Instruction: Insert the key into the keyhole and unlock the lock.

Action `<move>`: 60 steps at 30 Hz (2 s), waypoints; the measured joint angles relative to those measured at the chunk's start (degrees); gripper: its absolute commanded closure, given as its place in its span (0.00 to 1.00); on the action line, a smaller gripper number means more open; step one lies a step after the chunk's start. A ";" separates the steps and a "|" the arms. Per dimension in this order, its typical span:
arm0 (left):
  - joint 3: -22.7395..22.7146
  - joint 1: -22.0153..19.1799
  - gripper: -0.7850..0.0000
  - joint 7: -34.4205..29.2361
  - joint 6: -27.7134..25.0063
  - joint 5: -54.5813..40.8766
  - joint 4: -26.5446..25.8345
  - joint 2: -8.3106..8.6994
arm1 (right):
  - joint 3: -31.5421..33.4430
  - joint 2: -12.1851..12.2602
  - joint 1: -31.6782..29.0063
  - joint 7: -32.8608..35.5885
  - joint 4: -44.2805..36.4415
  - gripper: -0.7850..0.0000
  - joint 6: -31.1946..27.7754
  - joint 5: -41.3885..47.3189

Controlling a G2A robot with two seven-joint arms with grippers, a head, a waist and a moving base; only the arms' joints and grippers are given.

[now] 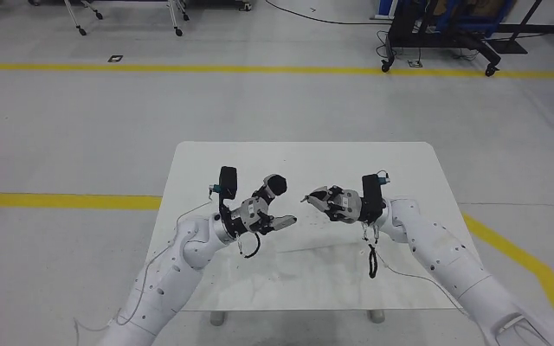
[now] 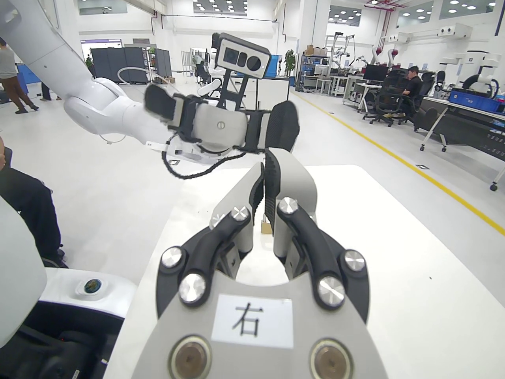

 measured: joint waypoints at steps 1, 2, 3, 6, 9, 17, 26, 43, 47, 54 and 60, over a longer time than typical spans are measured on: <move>-0.03 -0.01 0.36 0.00 0.00 1.06 0.00 -0.01 | 0.00 0.00 0.00 0.00 0.00 1.00 0.00 0.00; 0.01 -0.01 0.44 0.00 -0.01 1.53 0.00 0.00 | 0.00 0.00 0.00 0.00 0.00 1.00 0.00 0.02; 0.05 -0.02 0.50 0.00 -0.01 1.54 0.00 0.00 | 0.00 0.00 0.00 0.00 0.00 1.00 0.00 0.02; 0.07 -0.02 0.55 0.00 -0.01 1.39 0.00 0.00 | 0.00 0.00 0.00 0.00 0.00 1.00 0.00 0.03; 0.07 -0.02 0.24 0.00 -0.01 1.39 0.00 0.00 | 0.00 0.00 0.00 0.00 0.00 1.00 0.00 0.03; 0.80 -0.05 0.00 1.15 -0.01 -3.19 2.83 0.06 | 0.00 0.00 0.00 0.00 0.00 1.00 0.00 0.03; -0.86 1.71 0.00 0.44 0.71 -2.71 0.42 0.46 | 2.67 0.45 -3.14 -1.44 0.12 1.00 -0.02 11.33; 8.15 -5.59 0.62 -15.45 -0.01 -32.11 5.94 1.66 | -12.25 2.50 2.52 20.22 -3.43 1.00 0.00 49.34; 7.93 -5.89 0.63 -15.65 -0.01 -32.21 6.47 1.79 | -13.04 2.90 3.24 22.94 -3.98 1.00 0.00 53.60; 8.54 -6.07 0.62 -15.43 -0.01 -31.33 6.45 1.62 | -13.79 3.08 3.60 25.91 -3.98 1.00 0.00 56.84; 9.13 -6.44 0.69 -14.99 -0.01 -30.39 7.18 1.36 | -14.05 2.93 3.71 27.20 -4.54 1.00 0.00 58.27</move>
